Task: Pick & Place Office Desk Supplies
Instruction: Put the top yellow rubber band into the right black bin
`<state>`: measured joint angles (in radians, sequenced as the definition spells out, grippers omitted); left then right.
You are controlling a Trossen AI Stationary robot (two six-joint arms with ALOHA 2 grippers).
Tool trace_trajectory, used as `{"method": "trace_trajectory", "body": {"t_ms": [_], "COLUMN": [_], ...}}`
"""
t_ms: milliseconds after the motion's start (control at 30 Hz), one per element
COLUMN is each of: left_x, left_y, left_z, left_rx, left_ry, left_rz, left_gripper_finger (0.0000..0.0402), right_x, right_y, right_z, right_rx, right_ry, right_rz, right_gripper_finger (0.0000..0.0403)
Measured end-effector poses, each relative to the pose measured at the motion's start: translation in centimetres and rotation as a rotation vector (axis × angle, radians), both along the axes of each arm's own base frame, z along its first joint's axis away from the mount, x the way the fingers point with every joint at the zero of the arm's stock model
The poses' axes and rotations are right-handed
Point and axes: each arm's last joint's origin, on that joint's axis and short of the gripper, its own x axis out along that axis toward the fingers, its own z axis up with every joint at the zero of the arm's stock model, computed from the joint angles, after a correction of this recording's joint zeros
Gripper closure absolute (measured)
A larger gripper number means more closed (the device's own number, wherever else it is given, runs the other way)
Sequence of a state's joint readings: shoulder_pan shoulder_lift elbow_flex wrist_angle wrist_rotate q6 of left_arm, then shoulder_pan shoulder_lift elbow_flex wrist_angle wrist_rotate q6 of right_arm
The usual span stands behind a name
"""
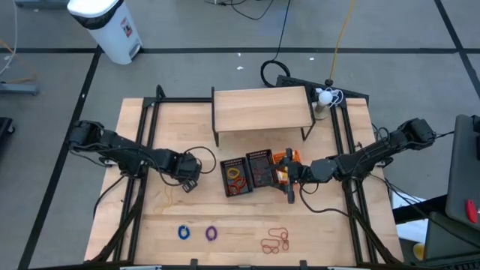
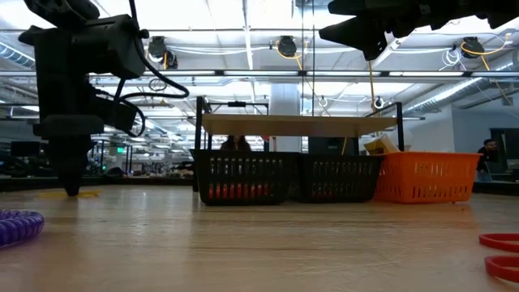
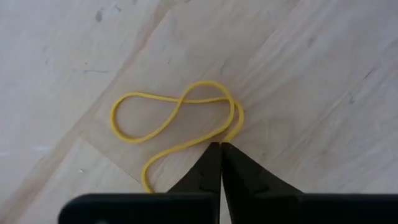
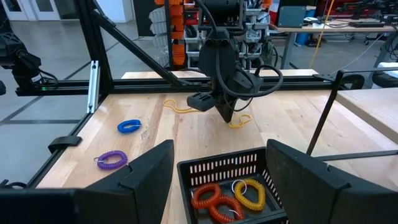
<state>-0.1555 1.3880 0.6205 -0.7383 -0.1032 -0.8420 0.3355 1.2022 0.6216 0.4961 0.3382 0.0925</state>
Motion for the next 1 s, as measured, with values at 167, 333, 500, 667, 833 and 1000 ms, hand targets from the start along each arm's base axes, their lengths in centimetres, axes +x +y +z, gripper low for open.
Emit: {"method": "trace_trajectory", "body": {"t_ms": [167, 333, 500, 667, 833, 1000], "left_x": [-0.1, -0.1, 0.3, 1.4, 2.3, 2.2], "left_y": [-0.1, -0.3, -0.4, -0.5, -0.5, -0.3], "left_z": [0.0, 0.4, 1.3, 3.1, 4.2, 4.0], "left_rx": [-0.045, -0.085, -0.086, -0.072, -0.041, -0.011], "left_ry": [0.015, 0.047, 0.054, 0.024, -0.029, -0.029], "left_rz": [-0.005, -0.015, -0.038, -0.081, -0.106, -0.104], "left_gripper_finger": [0.0399, 0.04, 0.04, 0.0401, 0.0398, 0.0379], "right_x": [0.0, 0.0, 0.0, 0.0, 0.0, 0.0], "right_y": [0.0, 0.0, 0.0, 0.0, 0.0, 0.0], "right_z": [0.0, 0.0, 0.0, 0.0, 0.0, 0.0], "right_rx": [0.0, 0.0, 0.0, 0.0, 0.0, 0.0], "right_ry": [0.0, 0.0, 0.0, 0.0, 0.0, 0.0], "right_rz": [0.0, 0.0, 0.0, 0.0, 0.0, 0.0], "right_gripper_finger": [0.0156, 0.0156, 0.0156, 0.0156, 0.0156, 0.0156]}}
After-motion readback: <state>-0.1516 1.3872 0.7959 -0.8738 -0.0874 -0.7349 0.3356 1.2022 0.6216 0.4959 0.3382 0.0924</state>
